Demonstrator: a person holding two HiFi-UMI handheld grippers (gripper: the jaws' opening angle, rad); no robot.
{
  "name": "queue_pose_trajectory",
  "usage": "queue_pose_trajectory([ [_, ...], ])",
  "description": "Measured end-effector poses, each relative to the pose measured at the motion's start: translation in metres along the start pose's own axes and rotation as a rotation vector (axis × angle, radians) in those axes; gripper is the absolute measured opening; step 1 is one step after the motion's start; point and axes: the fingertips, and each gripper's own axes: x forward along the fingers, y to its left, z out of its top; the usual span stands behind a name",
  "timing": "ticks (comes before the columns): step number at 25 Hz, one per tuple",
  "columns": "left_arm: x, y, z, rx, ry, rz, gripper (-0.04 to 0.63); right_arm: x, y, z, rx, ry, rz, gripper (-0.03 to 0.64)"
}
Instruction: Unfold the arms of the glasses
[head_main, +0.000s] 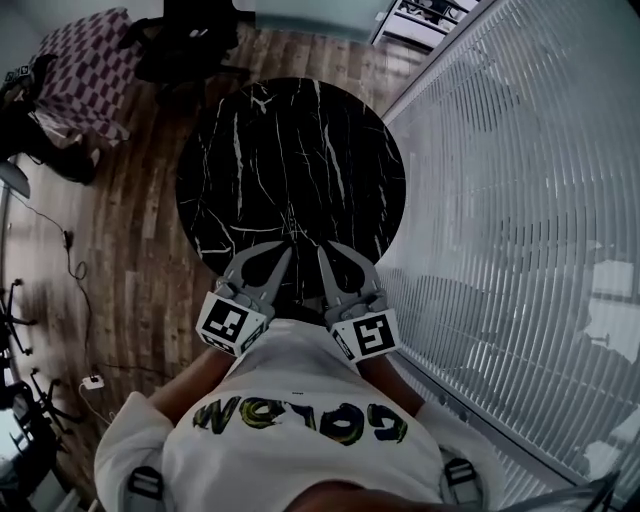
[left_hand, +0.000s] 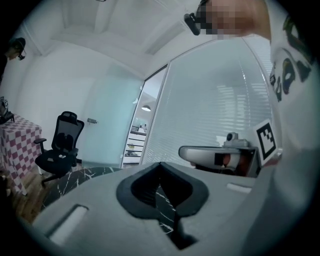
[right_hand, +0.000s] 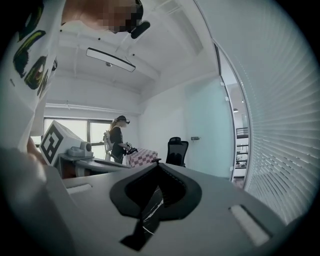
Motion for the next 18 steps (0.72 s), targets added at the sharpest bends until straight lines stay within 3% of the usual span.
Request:
queue_pose_trajectory([
  [4, 0.007, 0.016, -0.024, -0.015, 0.036, 0.010, 0.005, 0.014, -0.014, -0.021, 0.001, 0.046, 0.005, 0.002],
  [11, 0.033, 0.030, -0.069, 0.083, 0.110, -0.013, 0.005, 0.039, -0.021, -0.063, -0.100, 0.083, 0.016, 0.002],
  [18, 0.050, 0.046, -0.107, 0.066, 0.178, -0.016, 0.005, 0.067, -0.023, -0.120, -0.078, 0.236, 0.049, 0.002],
])
